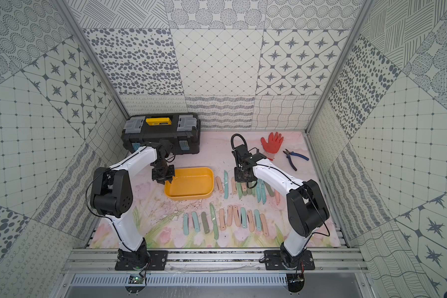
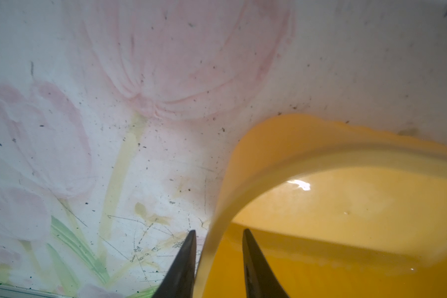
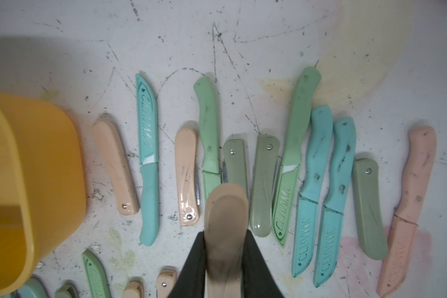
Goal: Take the fruit knife out of the storage box
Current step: Place the fruit knife at the center of the board.
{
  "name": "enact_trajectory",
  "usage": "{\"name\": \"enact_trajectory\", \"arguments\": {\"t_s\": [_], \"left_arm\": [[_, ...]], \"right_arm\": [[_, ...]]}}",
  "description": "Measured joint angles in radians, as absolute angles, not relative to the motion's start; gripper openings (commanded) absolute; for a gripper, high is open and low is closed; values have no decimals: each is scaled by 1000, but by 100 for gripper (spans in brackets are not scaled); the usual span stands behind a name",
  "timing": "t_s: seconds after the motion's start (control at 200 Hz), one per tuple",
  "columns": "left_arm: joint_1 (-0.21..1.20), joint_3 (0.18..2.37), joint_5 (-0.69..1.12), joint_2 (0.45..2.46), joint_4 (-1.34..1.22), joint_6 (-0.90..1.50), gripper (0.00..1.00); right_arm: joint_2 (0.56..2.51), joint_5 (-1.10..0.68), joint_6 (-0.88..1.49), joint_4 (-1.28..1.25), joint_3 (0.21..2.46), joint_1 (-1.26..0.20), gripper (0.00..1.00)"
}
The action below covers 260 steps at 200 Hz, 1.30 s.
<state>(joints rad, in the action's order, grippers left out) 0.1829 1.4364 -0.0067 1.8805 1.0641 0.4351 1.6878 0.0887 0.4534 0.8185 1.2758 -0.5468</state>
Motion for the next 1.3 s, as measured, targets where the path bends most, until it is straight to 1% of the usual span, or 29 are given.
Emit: {"name": "enact_trajectory", "arguments": {"t_s": [0.23, 0.565, 1.301], "left_arm": [[183, 1436, -7, 1880, 1065, 435, 30], [183, 1436, -7, 1880, 1064, 435, 30], [183, 1436, -7, 1880, 1064, 435, 30]], "right_arm": [[1710, 36, 441, 772, 1277, -584, 21], [1869, -3, 463, 720, 1320, -617, 20], [2008, 12, 497, 706, 1428, -629, 20]]}}
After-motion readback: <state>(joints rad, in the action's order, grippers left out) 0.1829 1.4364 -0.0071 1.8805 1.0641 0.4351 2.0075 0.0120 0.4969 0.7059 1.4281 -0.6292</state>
